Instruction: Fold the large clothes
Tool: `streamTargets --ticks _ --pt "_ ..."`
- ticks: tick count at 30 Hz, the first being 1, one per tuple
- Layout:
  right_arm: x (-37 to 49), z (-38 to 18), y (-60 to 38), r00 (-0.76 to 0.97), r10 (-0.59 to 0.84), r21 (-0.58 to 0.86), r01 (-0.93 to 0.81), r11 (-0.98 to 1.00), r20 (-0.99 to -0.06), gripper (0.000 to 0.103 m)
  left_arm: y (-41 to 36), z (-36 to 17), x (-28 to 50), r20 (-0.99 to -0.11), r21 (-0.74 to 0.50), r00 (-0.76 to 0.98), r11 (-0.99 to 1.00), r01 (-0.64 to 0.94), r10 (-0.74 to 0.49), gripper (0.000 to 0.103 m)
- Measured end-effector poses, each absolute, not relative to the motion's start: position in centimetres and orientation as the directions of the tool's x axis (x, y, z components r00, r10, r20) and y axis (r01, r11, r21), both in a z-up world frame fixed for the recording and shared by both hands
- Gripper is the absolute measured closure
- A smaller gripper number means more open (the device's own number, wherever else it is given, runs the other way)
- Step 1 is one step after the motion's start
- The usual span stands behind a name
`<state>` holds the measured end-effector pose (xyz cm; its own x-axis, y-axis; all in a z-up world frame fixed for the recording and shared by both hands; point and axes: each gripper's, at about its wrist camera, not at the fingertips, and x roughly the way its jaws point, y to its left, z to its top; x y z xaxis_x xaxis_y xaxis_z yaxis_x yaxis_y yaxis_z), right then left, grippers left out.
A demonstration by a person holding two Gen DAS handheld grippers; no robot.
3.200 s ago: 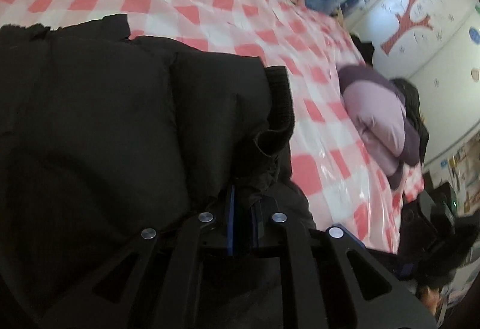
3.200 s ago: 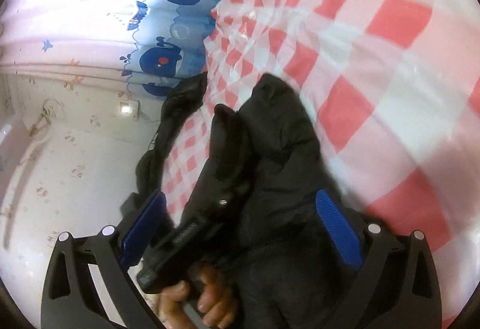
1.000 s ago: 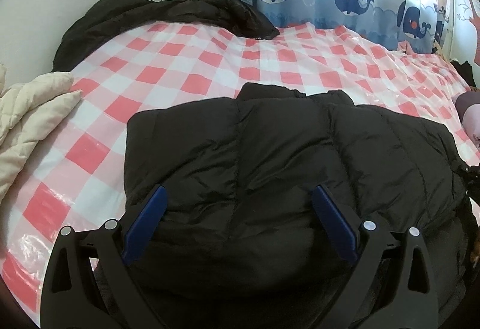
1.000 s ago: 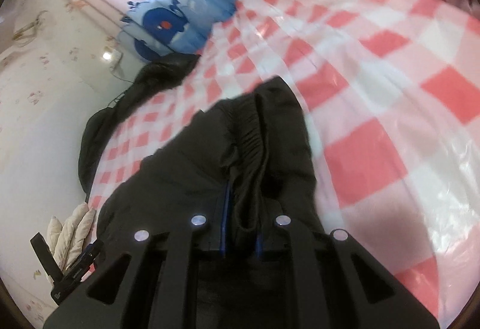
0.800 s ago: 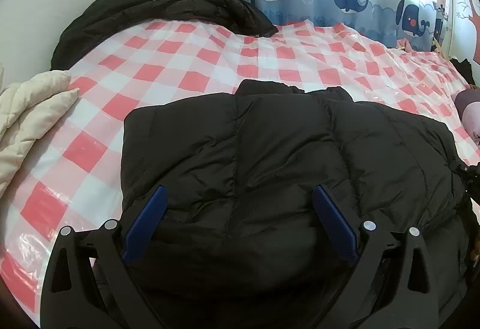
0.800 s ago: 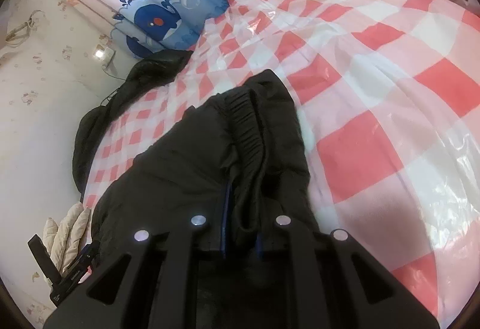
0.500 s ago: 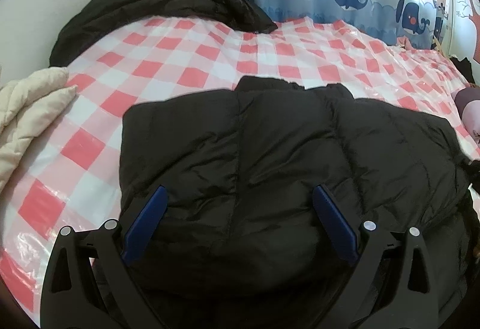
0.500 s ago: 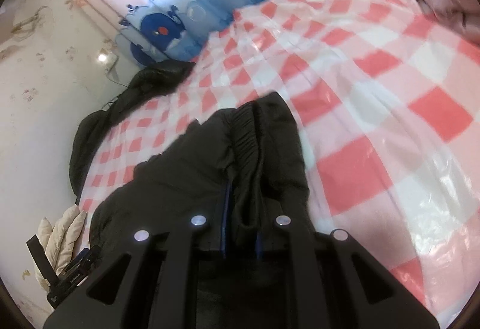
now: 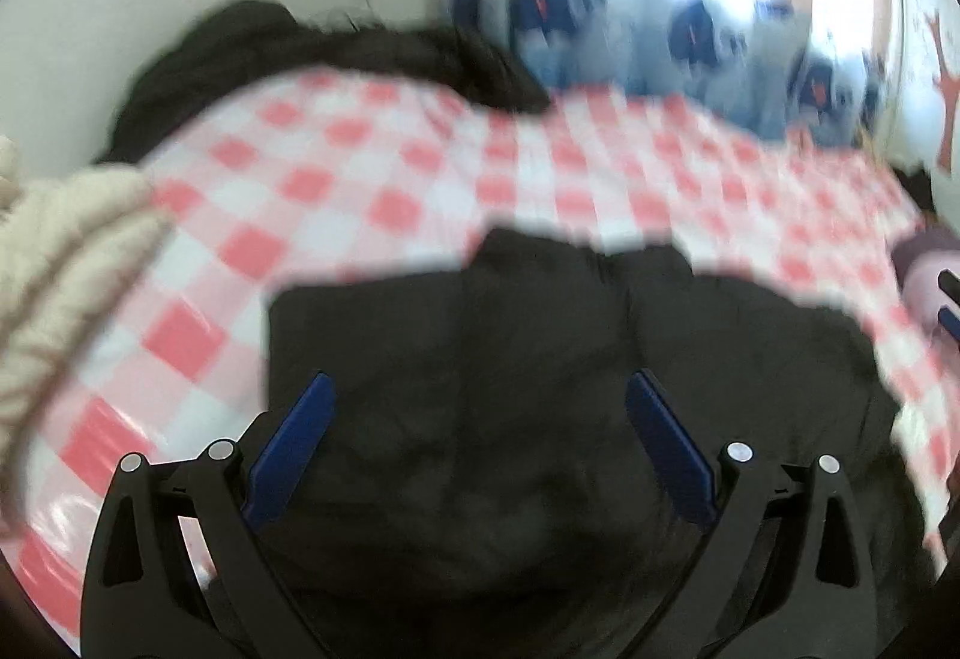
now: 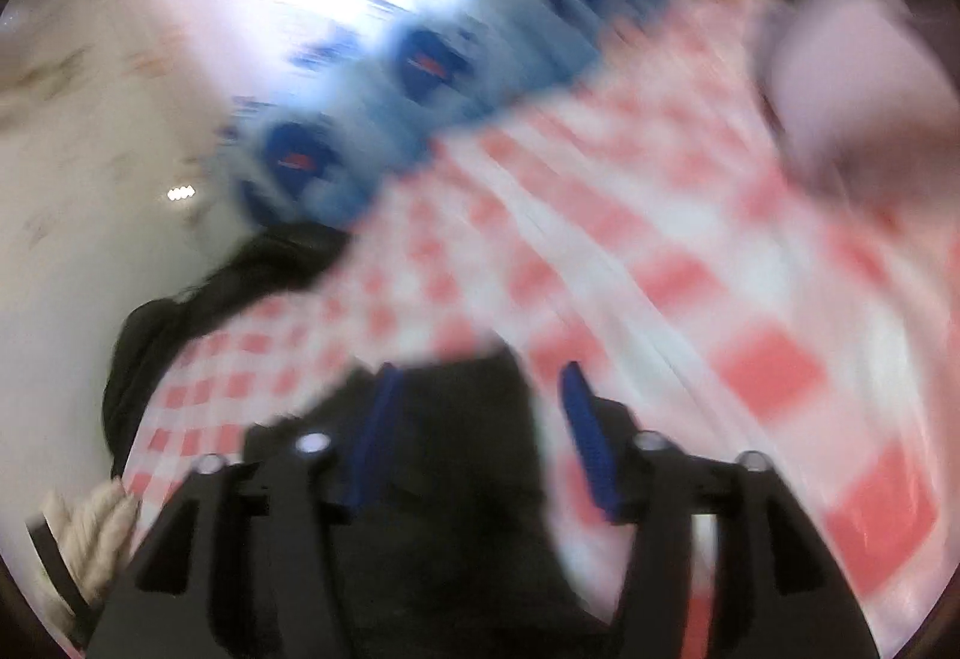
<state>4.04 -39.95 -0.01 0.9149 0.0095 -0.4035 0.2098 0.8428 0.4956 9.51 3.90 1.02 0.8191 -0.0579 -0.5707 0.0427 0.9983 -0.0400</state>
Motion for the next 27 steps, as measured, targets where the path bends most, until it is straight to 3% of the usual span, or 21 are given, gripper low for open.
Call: streamTargets --ticks 3,5,9,12,16,20,23,25,27 --pt "7.8 3.1 -34.8 0.912 0.106 0.371 0.053 0.927 -0.395 0.026 5.8 2.8 11.2 -0.543 -0.136 0.837 0.991 -0.012 -0.064 0.008" --pt "11.9 3.0 -31.2 0.861 0.190 0.299 -0.047 0.953 -0.473 0.025 6.4 3.0 13.8 -0.556 -0.203 0.826 0.979 -0.025 -0.095 0.008" --pt "18.3 -1.0 -28.4 0.779 0.155 0.166 -0.066 0.984 -0.608 0.025 5.3 0.7 19.3 -0.640 -0.200 0.761 0.979 -0.029 -0.108 0.008" --pt "20.9 -7.0 -31.1 0.701 0.118 0.196 0.032 0.980 -0.703 0.025 4.8 -4.5 22.9 -0.759 -0.162 0.643 0.986 -0.032 -0.104 0.008" --pt "20.5 -10.8 -35.4 0.682 0.207 0.382 0.114 0.917 -0.701 0.025 5.2 -8.1 23.4 -0.777 -0.179 0.615 0.984 -0.013 -0.133 0.007" --pt "20.2 -9.2 -34.3 0.647 0.137 0.280 0.123 0.952 -0.750 0.025 4.9 -5.7 21.4 -0.761 -0.145 0.641 0.989 -0.014 -0.102 0.007" --pt "18.4 -6.2 -33.2 0.728 0.111 0.245 0.080 0.966 -0.676 0.020 4.9 -3.8 19.2 -0.685 -0.054 0.727 0.998 0.025 -0.055 0.007" --pt "18.0 -6.4 -32.8 0.744 0.068 0.184 0.075 0.980 -0.664 0.013 5.4 -5.5 19.6 -0.712 -0.004 0.702 1.000 0.019 -0.016 0.007" --pt "19.5 -9.8 -33.8 0.669 0.101 0.215 0.090 0.972 -0.736 0.012 6.6 -7.5 20.4 -0.755 -0.104 0.649 0.994 0.030 -0.099 0.007"
